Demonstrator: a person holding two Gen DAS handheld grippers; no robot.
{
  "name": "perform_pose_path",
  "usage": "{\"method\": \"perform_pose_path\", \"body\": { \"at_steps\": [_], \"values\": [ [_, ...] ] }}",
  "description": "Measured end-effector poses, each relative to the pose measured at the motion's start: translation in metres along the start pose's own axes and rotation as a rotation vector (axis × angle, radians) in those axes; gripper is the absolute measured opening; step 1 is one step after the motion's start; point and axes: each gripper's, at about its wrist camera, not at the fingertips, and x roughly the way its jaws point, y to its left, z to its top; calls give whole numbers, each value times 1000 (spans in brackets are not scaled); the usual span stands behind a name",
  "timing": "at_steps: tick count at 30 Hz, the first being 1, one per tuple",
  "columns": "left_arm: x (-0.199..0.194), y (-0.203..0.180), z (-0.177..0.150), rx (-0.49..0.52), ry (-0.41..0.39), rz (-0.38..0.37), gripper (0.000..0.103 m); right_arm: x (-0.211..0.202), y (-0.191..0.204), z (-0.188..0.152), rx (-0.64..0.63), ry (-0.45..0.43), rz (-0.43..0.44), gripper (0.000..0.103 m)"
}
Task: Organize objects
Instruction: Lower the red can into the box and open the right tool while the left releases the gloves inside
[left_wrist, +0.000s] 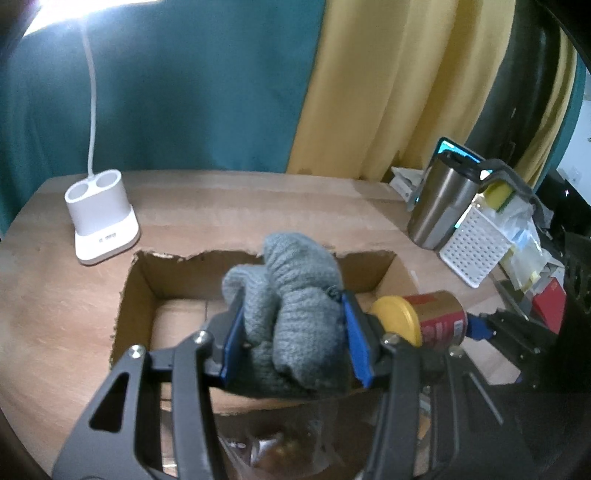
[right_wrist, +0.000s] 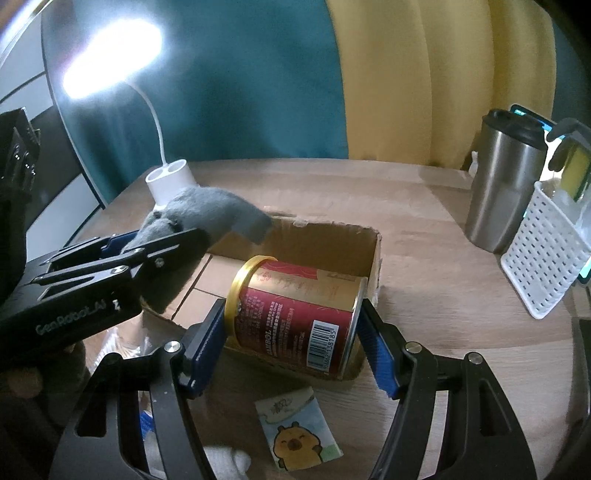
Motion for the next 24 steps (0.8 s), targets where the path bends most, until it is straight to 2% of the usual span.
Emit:
{"method": "perform_pose_path", "body": {
  "at_steps": [10,13,16,24],
  "values": [
    [29,-1,0,13,64,-4,49,12,-4,0,39,57,36,71],
    [37,-5,-1,11,89,-14,49,8,-3,2,40,46,42,72],
    [46,-10,-3,8,116,-28,50,4,-3,4,26,39,46,80],
    [59,-10,-4,-24,146,-3,51,-5,0,0,-8,17,34,80]
  ]
}}
